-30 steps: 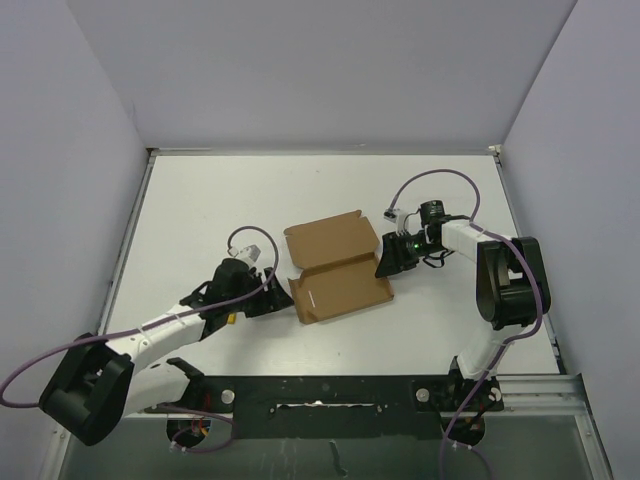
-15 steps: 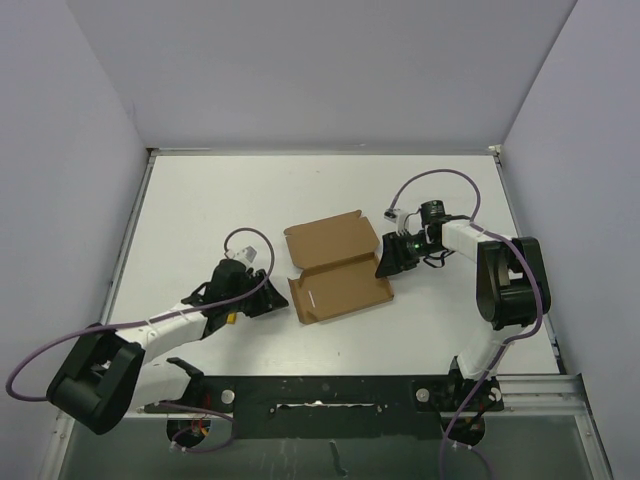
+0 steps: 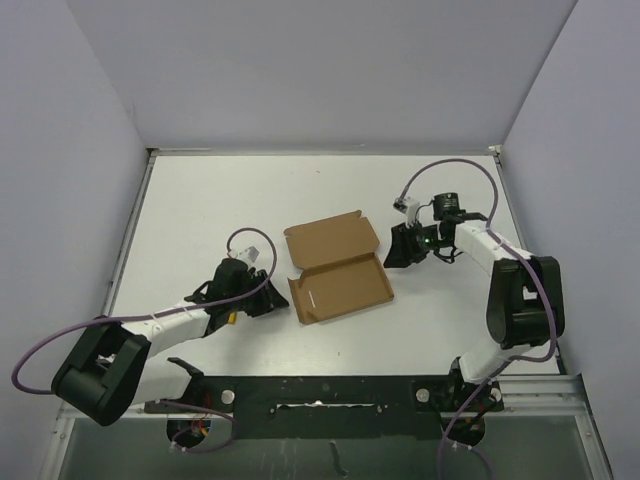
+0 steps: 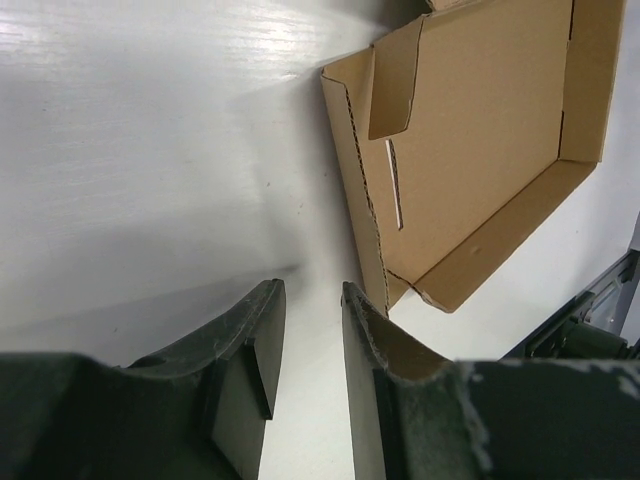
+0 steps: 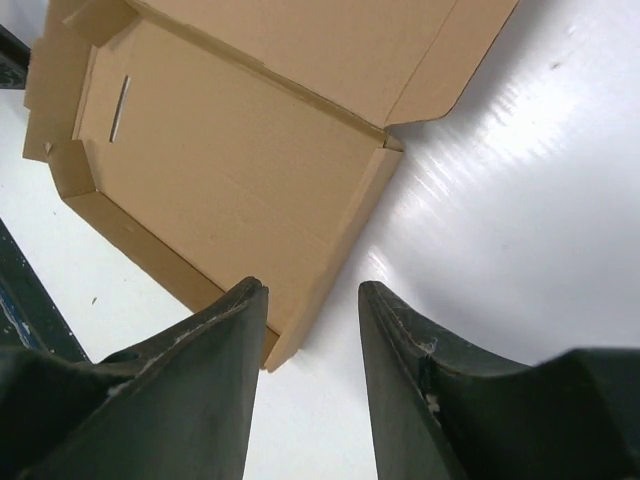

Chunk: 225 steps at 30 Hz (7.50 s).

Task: Fold the paper box

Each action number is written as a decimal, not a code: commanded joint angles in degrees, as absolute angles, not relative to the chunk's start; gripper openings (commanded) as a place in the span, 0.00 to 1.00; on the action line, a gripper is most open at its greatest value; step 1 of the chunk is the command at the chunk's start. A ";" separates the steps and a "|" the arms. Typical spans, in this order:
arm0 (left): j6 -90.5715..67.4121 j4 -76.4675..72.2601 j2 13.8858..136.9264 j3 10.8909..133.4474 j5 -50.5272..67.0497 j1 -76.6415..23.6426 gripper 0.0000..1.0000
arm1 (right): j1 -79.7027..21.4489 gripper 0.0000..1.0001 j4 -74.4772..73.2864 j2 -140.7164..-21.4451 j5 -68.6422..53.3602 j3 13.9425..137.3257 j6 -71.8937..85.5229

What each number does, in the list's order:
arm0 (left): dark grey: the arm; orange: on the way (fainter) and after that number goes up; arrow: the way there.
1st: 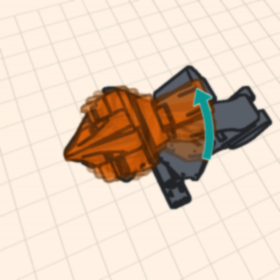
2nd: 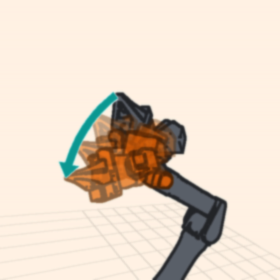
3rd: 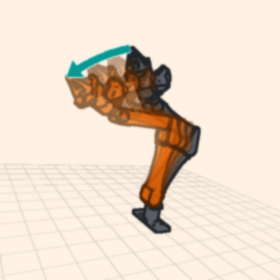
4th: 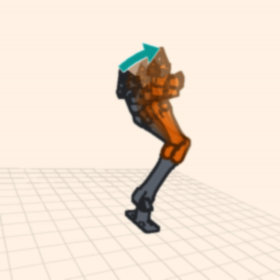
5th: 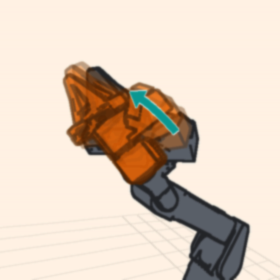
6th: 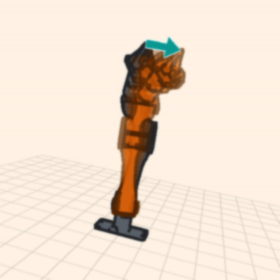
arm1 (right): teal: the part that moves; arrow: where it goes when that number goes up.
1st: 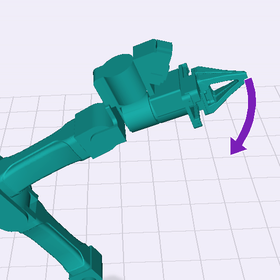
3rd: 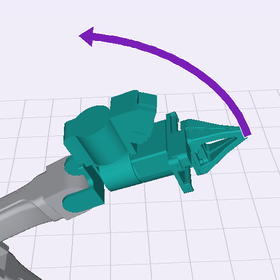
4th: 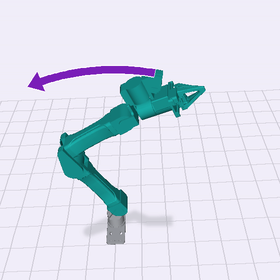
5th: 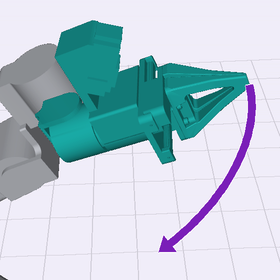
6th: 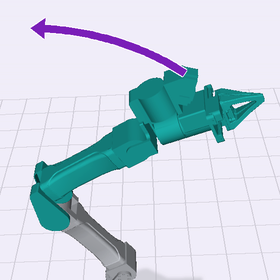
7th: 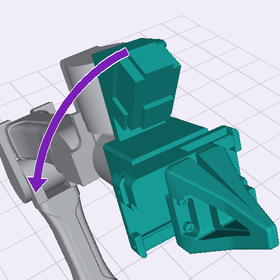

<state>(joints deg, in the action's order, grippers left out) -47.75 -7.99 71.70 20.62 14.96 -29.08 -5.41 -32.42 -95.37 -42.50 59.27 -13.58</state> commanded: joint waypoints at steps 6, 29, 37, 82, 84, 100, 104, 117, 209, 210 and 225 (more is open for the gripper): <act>-46.32 -8.70 65.30 22.26 16.55 -27.62 0.31 | -12.97 0.44 -33.88 -83.99 -49.78 62.88 -20.64; -52.66 -3.08 73.82 30.46 11.02 -31.58 0.37 | -25.48 0.14 -30.28 -101.34 -48.14 67.54 -11.59; -51.86 -4.28 78.57 31.90 11.21 -32.37 0.26 | -25.50 0.00 -30.25 -105.50 -47.15 67.76 -9.76; -46.88 3.69 83.68 44.78 14.24 -36.42 0.00 | -27.07 0.00 -31.55 -111.61 -43.42 68.91 -8.88; -46.72 3.72 84.05 44.74 14.45 -36.45 0.00 | -26.99 0.00 -31.55 -111.70 -43.33 68.91 -8.88; -46.14 1.70 86.60 46.20 17.56 -36.81 0.09 | -27.06 0.00 -31.73 -112.59 -43.05 69.10 -8.62; -46.42 0.86 87.05 45.58 18.13 -36.67 0.15 | -27.04 0.00 -31.98 -112.87 -43.24 69.16 -8.64; -47.46 -5.55 86.25 40.63 19.25 -35.58 0.38 | -27.05 0.00 -32.08 -112.94 -43.24 69.17 -8.61; -54.60 -43.38 96.85 26.98 26.55 -33.01 0.22 | -27.05 0.00 -33.13 -114.87 -43.63 69.76 -8.94; -54.46 -42.96 96.88 27.25 26.48 -33.11 0.23 | -27.05 0.00 -33.13 -114.87 -43.68 69.74 -8.88; -51.05 -23.44 93.98 33.35 19.04 -37.21 0.32 | -27.02 0.00 -33.23 -114.92 -43.71 69.83 -8.79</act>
